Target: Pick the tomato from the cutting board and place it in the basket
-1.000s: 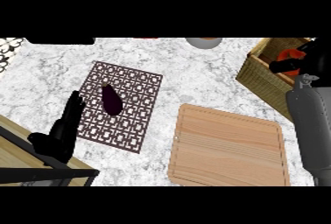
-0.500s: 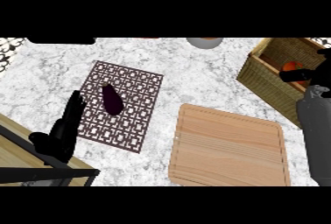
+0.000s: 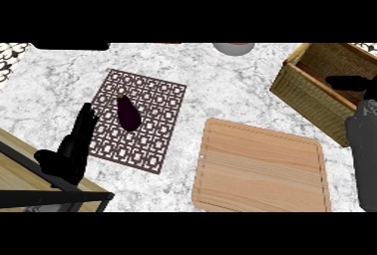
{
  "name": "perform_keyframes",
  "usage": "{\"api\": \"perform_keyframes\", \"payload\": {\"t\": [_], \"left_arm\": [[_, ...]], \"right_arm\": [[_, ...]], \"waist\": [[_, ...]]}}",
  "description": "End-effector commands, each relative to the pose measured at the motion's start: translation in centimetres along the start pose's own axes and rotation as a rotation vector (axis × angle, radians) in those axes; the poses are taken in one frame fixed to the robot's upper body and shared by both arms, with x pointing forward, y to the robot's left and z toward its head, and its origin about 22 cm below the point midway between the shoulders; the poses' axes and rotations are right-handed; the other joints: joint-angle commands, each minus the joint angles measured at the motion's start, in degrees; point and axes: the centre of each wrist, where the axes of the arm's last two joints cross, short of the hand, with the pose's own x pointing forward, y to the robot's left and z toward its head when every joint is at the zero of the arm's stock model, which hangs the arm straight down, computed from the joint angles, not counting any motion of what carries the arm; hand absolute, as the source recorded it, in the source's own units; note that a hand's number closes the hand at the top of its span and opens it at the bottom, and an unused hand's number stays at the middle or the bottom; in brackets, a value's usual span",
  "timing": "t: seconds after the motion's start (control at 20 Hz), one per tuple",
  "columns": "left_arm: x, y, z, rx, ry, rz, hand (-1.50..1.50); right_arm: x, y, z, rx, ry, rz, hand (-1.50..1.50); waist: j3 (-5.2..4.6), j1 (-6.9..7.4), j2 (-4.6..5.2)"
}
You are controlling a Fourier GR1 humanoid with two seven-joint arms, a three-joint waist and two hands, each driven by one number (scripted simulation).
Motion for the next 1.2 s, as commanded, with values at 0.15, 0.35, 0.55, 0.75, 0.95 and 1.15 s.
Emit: {"api": "perform_keyframes", "payload": {"t": [0.15, 0.35, 0.55, 0.75, 0.95, 1.15], "left_arm": [[2.2, -2.2, 0.4, -0.011, -0.101, 0.085, 0.00], [2.1, -0.9, 0.4, -0.021, -0.106, 0.087, 0.00], [2.6, -1.9, -0.1, -0.008, -0.105, 0.085, 0.00], [3.4, -1.9, -1.0, -0.005, -0.108, 0.090, 0.00], [2.7, -1.2, 0.5, -0.007, -0.102, 0.099, 0.00], [1.8, -1.0, 1.3, 0.011, -0.104, 0.075, 0.00]], "right_arm": [[0.5, -3.4, -0.7, -0.183, -0.018, -0.042, -1.50], [0.5, -6.1, -1.2, -0.228, 0.015, -0.029, -1.50], [-1.3, -8.3, -1.4, -0.317, 0.089, -0.108, -1.50], [-1.2, -11.2, 0.3, -0.340, 0.077, -0.207, -1.50], [-2.9, -14.9, 2.4, -0.308, 0.021, -0.228, -1.50], [-5.0, -17.9, 3.5, -0.266, -0.015, -0.282, -1.50]], "waist": [[1.35, -0.40, -1.30], [1.31, -0.69, -1.45], [1.38, -1.63, -1.61], [1.36, -2.14, -1.69], [1.37, -2.10, -1.98], [1.41, -2.25, -1.93]]}}
